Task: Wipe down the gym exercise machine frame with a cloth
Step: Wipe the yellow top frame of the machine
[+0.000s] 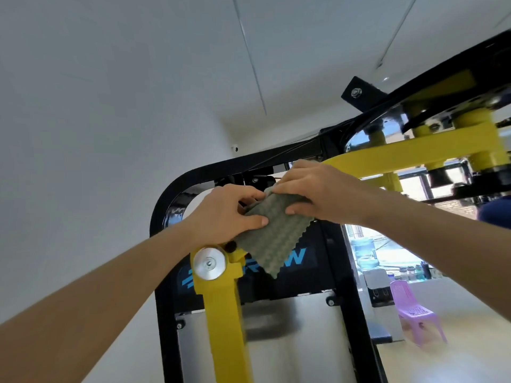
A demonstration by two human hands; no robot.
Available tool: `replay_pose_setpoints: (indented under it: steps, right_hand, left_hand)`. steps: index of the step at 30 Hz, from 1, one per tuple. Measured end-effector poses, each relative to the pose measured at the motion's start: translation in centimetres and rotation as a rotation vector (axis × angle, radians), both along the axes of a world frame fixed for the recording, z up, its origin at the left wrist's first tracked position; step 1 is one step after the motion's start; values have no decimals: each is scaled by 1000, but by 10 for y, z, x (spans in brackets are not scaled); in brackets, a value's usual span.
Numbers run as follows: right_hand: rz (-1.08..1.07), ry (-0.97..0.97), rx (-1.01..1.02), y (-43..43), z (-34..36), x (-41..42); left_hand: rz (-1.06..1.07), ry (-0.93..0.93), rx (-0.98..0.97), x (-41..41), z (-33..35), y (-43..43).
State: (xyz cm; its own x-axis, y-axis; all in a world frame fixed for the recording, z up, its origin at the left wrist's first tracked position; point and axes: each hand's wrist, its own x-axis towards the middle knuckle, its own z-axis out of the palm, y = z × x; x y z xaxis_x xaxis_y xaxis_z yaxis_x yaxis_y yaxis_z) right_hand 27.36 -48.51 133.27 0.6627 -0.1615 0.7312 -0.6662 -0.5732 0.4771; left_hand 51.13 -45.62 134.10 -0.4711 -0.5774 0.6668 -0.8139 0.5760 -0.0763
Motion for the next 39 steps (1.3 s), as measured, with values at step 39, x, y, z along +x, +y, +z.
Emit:
replay_pose_setpoints:
  steps: [39]
  right_hand:
    - [44,-417,-587,-64,-27,-159]
  left_hand:
    - [178,-77,-263,-172,35,-14]
